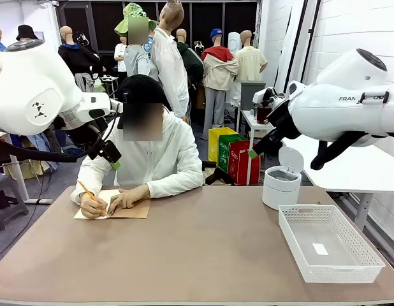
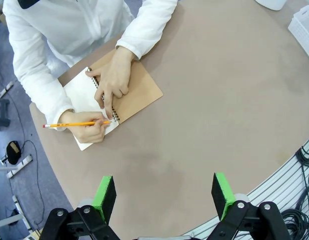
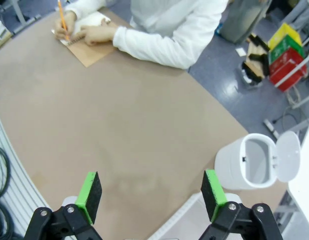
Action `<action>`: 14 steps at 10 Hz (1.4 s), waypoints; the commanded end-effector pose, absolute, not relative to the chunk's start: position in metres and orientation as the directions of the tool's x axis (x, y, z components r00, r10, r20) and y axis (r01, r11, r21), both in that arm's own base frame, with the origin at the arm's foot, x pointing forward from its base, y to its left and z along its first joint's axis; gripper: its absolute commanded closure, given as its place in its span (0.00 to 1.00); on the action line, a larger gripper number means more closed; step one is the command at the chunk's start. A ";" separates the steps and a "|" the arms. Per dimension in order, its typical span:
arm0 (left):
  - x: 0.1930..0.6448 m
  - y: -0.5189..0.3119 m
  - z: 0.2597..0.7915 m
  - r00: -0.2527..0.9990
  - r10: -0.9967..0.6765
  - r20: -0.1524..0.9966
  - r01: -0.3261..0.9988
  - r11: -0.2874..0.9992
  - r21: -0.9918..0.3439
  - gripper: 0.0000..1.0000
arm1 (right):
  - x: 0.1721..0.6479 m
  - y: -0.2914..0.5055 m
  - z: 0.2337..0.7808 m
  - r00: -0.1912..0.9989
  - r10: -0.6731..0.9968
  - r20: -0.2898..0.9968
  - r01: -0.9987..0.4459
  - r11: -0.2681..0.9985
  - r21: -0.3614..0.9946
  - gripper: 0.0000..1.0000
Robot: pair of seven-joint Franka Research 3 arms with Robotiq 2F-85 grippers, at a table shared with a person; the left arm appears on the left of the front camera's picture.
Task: Sort the paper based on its condition.
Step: If a person hands you a paper, place it in the Organizing basket , and if it's crumpled, put it in the Trash can.
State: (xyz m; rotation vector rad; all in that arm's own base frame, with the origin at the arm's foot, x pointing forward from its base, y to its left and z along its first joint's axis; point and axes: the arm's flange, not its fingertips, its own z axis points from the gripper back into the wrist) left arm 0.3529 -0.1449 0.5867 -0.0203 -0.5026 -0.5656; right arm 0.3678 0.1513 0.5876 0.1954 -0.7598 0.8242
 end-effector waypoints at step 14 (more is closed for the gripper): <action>0.353 -0.144 0.587 0.725 -0.506 0.466 0.517 0.848 0.117 0.00 | 0.368 0.153 0.585 0.432 0.586 0.686 -0.731 0.673 -0.115 0.00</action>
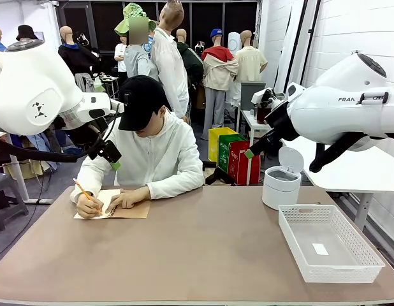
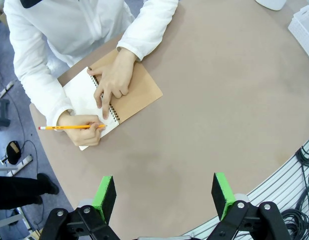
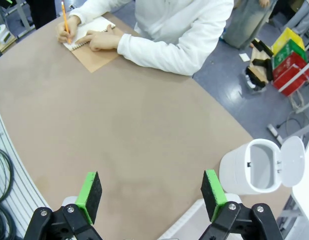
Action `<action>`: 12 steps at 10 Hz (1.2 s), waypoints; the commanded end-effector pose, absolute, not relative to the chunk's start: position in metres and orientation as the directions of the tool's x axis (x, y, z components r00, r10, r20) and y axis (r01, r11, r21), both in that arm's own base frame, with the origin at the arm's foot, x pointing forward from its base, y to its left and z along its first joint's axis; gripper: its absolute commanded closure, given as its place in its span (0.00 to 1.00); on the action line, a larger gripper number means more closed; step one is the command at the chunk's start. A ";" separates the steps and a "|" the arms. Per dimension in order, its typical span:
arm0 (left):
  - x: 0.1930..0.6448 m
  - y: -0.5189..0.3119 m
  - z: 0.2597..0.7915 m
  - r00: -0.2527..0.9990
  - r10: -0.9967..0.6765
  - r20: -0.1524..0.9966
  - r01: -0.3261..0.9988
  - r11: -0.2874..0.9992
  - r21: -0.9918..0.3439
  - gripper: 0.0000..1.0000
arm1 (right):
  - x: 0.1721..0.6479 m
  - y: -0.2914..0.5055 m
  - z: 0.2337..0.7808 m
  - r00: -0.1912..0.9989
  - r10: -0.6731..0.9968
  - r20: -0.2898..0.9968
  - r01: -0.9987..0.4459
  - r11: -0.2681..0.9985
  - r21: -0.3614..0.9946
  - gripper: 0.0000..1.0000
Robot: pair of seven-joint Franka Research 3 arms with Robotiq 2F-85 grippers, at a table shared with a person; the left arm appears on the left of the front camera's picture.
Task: Sort the paper based on its condition.
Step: If a person hands you a paper, place it in the Organizing basket , and if it's crumpled, put it in the Trash can.
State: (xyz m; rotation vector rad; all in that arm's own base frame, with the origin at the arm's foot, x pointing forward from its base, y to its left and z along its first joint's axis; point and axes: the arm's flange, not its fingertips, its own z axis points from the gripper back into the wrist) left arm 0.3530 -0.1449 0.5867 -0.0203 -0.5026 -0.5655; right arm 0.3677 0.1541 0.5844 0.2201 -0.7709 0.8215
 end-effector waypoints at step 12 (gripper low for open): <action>0.353 -0.144 0.587 0.725 -0.506 0.466 0.517 0.848 0.117 0.00 | 0.368 0.153 0.585 0.432 0.586 0.686 -0.731 0.673 -0.115 0.00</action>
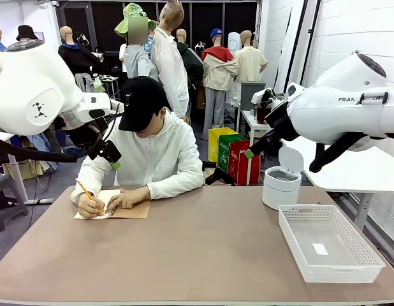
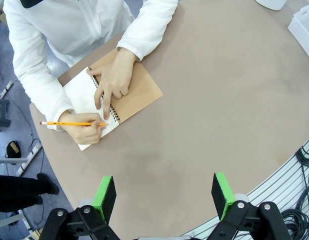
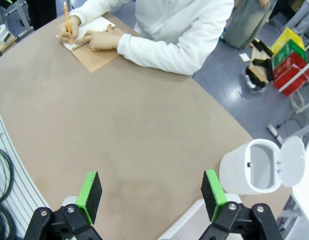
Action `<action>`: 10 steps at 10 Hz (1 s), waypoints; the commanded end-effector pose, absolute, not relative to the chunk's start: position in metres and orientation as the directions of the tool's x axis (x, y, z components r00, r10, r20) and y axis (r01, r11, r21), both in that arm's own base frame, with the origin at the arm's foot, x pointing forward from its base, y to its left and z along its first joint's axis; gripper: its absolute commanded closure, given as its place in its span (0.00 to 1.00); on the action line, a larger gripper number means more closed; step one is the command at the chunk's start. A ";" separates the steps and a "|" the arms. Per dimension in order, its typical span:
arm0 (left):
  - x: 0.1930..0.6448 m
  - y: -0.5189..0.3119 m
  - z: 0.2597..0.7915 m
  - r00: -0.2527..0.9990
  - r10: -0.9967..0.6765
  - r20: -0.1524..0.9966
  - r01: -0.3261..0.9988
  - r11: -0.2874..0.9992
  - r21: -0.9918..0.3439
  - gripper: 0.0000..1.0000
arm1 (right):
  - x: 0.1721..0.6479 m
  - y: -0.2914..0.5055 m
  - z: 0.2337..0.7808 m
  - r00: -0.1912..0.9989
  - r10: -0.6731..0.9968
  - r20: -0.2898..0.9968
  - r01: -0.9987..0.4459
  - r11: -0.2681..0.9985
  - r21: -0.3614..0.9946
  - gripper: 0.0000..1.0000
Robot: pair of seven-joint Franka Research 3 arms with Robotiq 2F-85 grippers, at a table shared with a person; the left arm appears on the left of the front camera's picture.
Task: Sort the paper based on its condition.
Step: If a person hands you a paper, place it in the Organizing basket , and if it's crumpled, put it in the Trash can.
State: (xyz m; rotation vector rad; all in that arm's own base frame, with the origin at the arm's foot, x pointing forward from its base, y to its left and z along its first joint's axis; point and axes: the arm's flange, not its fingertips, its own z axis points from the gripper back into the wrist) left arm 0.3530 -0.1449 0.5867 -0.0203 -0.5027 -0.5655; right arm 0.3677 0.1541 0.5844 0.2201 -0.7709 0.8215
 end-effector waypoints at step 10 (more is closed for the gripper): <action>0.353 -0.144 0.587 0.725 -0.506 0.466 0.517 0.848 0.117 0.00 | 0.368 0.153 0.585 0.432 0.586 0.686 -0.731 0.673 -0.115 0.00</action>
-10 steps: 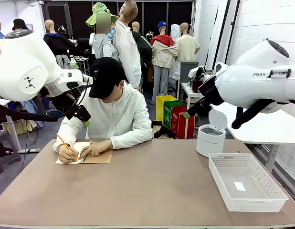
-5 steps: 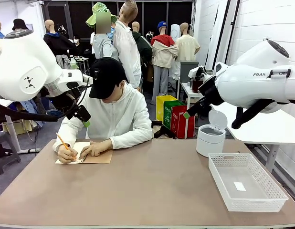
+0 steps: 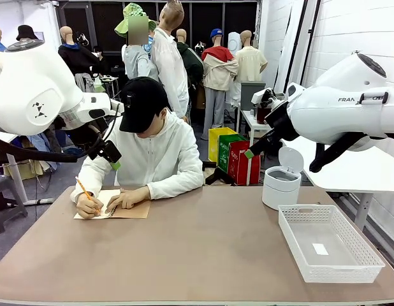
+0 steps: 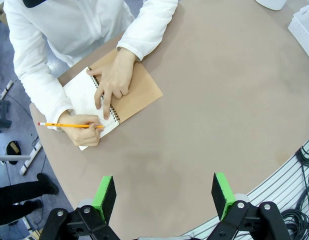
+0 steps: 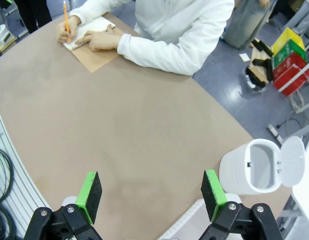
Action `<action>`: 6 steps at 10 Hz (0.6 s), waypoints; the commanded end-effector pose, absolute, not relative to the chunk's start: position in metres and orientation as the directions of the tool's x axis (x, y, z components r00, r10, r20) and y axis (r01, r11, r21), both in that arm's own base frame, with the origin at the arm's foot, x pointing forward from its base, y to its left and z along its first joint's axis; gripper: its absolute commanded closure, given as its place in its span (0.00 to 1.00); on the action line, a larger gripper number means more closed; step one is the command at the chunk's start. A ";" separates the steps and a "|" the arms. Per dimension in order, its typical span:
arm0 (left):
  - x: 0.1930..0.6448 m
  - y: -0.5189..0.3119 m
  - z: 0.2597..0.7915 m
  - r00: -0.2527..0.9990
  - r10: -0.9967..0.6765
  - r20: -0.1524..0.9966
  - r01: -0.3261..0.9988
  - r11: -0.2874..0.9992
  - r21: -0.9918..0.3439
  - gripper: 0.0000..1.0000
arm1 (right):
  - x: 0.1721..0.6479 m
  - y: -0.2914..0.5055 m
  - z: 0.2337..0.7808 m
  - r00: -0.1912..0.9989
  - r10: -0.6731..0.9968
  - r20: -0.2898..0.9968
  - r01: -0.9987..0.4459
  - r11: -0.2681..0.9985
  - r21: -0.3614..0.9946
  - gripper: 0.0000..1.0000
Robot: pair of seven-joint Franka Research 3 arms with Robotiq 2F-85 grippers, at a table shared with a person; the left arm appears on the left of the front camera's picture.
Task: Sort the paper based on its condition.
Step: If a person hands you a paper, place it in the Organizing basket , and if it's crumpled, put it in the Trash can.
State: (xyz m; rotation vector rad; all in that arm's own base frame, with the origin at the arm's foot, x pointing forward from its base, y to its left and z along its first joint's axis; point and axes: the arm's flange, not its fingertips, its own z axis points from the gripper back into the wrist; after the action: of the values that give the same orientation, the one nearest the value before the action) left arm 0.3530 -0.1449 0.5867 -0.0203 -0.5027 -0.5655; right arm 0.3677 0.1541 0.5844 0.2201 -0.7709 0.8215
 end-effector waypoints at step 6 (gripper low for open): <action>0.353 -0.144 0.587 0.725 -0.506 0.466 0.517 0.848 0.117 0.00 | 0.368 0.153 0.585 0.432 0.586 0.686 -0.731 0.673 -0.115 0.00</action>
State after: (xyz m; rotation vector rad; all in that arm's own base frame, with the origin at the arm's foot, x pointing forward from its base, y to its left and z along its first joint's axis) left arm 0.3530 -0.1449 0.5867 -0.0203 -0.5027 -0.5655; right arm 0.3677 0.1541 0.5844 0.2201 -0.7709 0.8215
